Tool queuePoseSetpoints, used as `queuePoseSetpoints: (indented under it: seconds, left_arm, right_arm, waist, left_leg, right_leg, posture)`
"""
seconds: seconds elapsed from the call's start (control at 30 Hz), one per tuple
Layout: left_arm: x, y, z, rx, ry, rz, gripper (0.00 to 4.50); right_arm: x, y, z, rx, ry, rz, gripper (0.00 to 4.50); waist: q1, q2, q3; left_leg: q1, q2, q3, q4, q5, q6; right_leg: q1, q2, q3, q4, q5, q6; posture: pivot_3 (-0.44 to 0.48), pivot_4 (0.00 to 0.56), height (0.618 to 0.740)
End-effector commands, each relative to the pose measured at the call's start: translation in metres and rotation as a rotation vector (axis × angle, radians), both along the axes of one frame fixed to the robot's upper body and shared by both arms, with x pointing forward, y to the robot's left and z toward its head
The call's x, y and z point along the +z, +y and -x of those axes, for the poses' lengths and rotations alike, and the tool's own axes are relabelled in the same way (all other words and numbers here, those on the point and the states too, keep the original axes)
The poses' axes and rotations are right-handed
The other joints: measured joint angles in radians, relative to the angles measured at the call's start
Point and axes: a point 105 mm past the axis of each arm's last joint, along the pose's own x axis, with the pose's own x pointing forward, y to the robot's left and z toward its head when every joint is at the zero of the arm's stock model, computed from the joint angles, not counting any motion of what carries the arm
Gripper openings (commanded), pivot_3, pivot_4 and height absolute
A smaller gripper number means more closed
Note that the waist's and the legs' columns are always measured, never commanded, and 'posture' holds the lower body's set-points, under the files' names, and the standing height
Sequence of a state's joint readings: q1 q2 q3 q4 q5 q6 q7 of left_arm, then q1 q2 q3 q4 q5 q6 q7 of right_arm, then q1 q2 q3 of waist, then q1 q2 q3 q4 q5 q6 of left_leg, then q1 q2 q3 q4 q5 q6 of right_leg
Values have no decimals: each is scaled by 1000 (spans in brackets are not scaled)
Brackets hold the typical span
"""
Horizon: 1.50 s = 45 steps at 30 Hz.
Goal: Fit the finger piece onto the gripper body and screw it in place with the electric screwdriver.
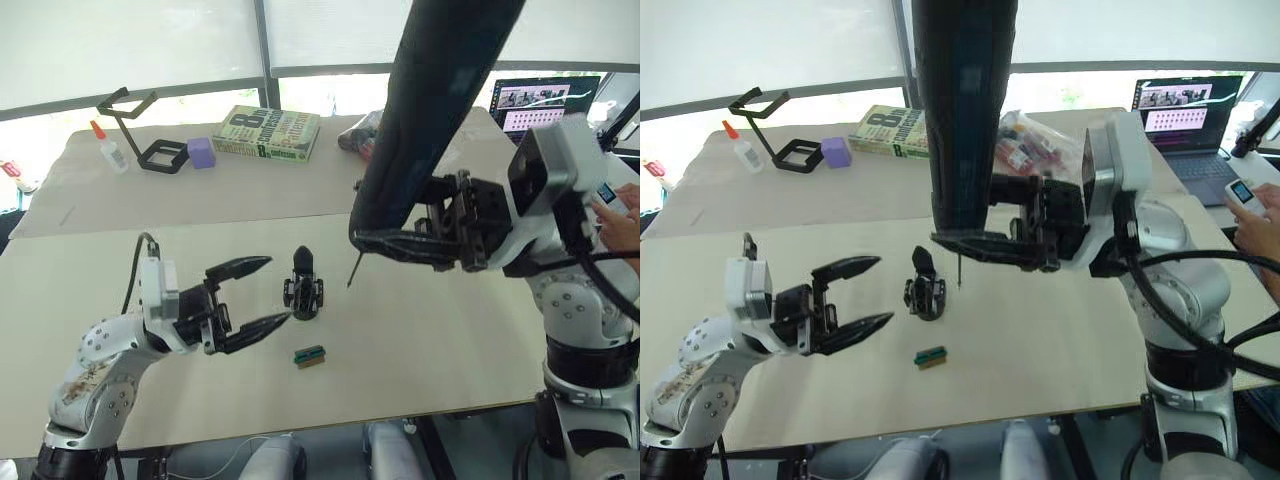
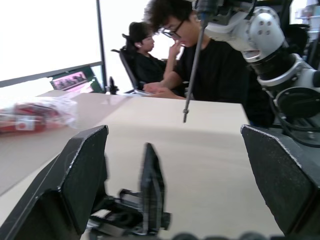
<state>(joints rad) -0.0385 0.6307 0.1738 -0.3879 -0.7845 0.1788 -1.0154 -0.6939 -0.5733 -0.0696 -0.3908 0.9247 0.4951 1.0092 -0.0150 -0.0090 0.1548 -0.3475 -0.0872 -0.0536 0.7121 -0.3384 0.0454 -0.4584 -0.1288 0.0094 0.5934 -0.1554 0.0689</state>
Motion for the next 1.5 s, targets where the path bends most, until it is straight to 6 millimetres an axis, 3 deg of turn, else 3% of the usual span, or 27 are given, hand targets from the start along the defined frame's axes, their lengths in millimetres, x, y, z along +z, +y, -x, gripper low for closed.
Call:
queuePoseSetpoints:
  seconds: [0.03, 0.5, 0.73, 1.07, 1.5]
  left_arm:
    - [4, 15, -8, 49, -29, -24, 4500]
    - [-8, 22, -8, 109, 8, -47, 4500]
    - [-34, 31, -9, 163, 62, -64, 4500]
    - [-56, 28, -7, 121, 105, -112, 4500]
    - [-62, 16, -10, 105, 112, -108, 4500]
  right_arm:
    - [17, 3, -3, -3, -28, -49, 1976]
    - [11, 40, -23, 42, -67, -44, 1976]
    - [0, 58, -25, 84, -45, -45, 1976]
    - [-22, 70, -30, 85, -23, 31, 1976]
    - [-37, 78, -35, 89, 17, 50, 1976]
  waist:
    - [0, 0, 0]
    - [-2, 0, 0]
    - [-3, 0, 0]
    - [-5, 0, 0]
    - [-7, 0, 0]
  left_leg:
    - [0, 0, 0, 0, 0, 0]
    - [-1, 0, 0, 0, 0, 0]
    - [-1, 0, 0, -1, 0, 0]
    - [-1, 0, 0, 0, 0, 0]
    - [-1, 0, 0, 0, 0, 0]
  right_leg:
    - [0, 0, 0, 0, 0, 0]
    - [-1, 0, -1, 0, 0, 0]
    - [-2, 0, -1, 1, 0, 0]
    - [-2, 0, -1, 1, 0, 0]
    - [-2, 0, -1, 1, 0, 0]
  posture:
    - [0, 150, 740]
    - [0, 150, 740]
    - [0, 150, 740]
    - [0, 150, 740]
    - [0, 150, 740]
